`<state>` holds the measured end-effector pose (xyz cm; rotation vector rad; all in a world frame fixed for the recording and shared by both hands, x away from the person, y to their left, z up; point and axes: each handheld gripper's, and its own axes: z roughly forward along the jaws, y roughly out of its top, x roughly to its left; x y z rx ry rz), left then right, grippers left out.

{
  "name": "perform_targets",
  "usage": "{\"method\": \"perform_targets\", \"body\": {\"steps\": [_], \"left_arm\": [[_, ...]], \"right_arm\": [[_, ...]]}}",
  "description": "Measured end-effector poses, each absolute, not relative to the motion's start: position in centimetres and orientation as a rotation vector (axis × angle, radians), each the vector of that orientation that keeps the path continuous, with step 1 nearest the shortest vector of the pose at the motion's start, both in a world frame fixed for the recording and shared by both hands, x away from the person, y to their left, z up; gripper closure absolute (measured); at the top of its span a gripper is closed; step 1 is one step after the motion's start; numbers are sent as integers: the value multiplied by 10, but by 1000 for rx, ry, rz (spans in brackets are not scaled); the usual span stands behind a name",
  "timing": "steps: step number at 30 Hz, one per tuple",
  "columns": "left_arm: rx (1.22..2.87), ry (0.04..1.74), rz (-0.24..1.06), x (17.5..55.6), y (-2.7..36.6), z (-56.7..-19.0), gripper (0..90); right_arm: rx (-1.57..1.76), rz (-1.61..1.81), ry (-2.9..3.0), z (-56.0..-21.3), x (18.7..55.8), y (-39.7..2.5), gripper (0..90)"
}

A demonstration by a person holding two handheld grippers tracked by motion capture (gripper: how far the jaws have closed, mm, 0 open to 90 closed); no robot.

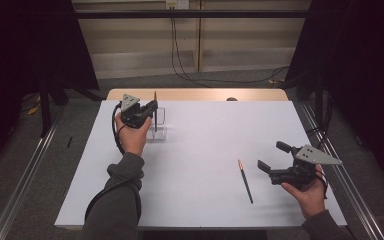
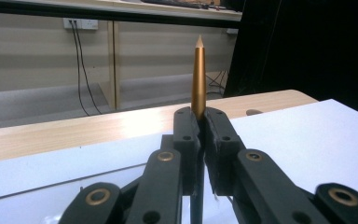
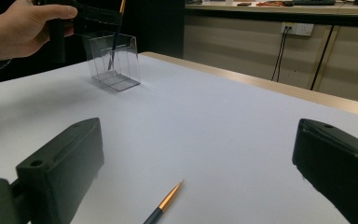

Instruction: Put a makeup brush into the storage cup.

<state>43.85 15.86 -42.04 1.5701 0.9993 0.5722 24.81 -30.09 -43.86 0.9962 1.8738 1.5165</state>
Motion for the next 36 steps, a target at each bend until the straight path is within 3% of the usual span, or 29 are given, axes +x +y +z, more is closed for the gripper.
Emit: {"method": "perform_targets", "body": {"steps": [36], "left_arm": [[1593,1018,548,431,155,-436,837]], "right_arm": [[987,1512,1881,-438,248,-300,15]]}}
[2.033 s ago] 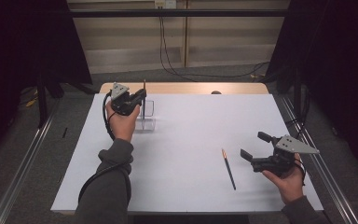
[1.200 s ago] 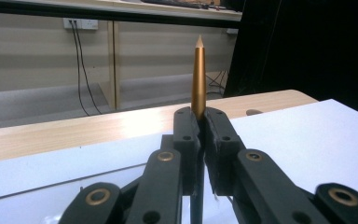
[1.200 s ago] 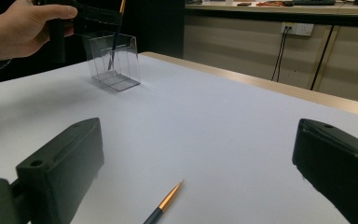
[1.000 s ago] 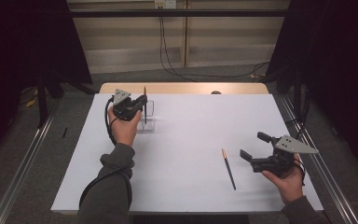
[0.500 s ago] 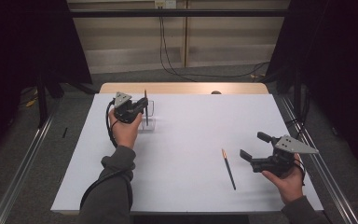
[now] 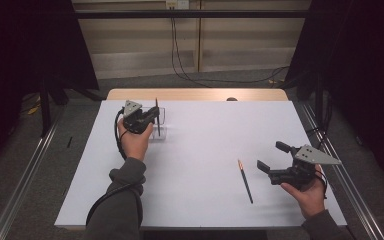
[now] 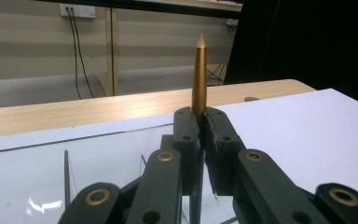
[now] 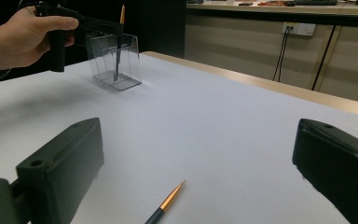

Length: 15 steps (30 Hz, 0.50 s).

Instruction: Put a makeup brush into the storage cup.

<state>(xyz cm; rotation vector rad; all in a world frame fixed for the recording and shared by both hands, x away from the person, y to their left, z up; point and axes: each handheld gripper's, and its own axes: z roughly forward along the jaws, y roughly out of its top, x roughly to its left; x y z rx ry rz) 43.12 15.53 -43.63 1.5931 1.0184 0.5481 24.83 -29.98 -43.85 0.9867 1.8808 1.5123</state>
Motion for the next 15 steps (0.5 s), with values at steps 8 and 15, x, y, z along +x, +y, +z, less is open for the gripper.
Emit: {"method": "perform_targets", "body": {"steps": [8,15], "left_arm": [[1597,1032,534,430,155,-439,836],[1605,1037,539,429,154,-441,835]], "right_arm": [[985,1512,1884,-439,249,-300,15],[988,1513,1884,-439,249,-300,15]]}}
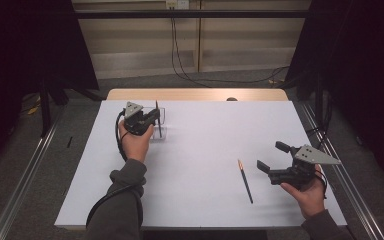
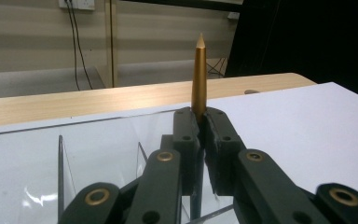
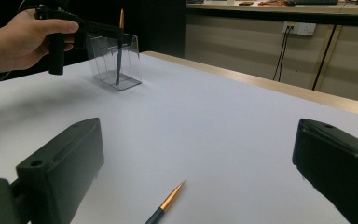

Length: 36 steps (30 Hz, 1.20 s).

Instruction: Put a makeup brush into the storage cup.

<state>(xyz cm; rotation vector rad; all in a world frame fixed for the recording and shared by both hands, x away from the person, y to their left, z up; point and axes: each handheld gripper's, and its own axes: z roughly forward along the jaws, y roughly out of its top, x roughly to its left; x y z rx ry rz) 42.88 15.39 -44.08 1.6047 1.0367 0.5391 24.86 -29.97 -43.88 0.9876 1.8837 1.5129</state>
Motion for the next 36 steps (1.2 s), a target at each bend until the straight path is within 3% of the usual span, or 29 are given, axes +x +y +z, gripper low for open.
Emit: {"method": "perform_targets", "body": {"steps": [36], "left_arm": [[1625,1040,526,426,153,-445,823]], "right_arm": [[985,1515,1883,-439,249,-299,15]]}}
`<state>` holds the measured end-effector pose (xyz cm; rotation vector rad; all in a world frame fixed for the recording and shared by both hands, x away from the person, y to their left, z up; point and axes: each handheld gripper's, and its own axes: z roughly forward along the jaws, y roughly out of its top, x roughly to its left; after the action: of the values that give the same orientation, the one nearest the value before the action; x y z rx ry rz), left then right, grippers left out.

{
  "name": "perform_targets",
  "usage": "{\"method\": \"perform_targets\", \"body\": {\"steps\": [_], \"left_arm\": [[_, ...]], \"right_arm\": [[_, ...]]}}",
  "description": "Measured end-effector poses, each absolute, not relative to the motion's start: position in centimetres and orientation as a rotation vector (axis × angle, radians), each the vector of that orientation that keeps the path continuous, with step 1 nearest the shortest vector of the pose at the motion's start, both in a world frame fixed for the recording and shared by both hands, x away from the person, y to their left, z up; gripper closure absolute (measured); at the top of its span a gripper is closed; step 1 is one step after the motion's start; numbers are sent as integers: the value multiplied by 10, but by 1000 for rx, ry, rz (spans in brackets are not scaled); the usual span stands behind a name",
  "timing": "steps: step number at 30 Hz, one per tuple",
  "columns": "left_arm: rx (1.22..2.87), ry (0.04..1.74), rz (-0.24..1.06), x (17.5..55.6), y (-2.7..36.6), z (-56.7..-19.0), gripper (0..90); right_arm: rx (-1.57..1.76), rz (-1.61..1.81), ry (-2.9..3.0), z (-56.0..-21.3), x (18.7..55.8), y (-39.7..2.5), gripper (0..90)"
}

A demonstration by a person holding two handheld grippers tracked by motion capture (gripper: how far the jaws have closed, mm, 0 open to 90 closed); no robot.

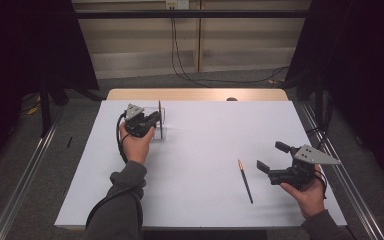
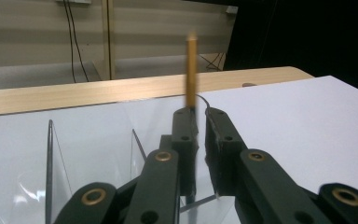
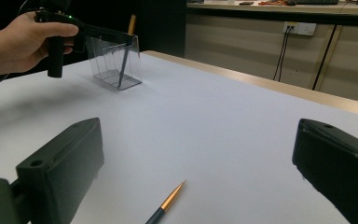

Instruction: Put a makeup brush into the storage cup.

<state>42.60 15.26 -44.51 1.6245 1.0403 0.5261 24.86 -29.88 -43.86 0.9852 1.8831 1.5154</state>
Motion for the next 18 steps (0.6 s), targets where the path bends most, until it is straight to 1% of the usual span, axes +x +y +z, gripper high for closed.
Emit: {"method": "perform_targets", "body": {"steps": [9,18], "left_arm": [[1619,1029,519,425,153,-442,800],[1620,997,510,421,154,-441,734]], "right_arm": [[988,1517,1882,-438,248,-299,15],[986,1514,1886,-439,248,-298,15]]}}
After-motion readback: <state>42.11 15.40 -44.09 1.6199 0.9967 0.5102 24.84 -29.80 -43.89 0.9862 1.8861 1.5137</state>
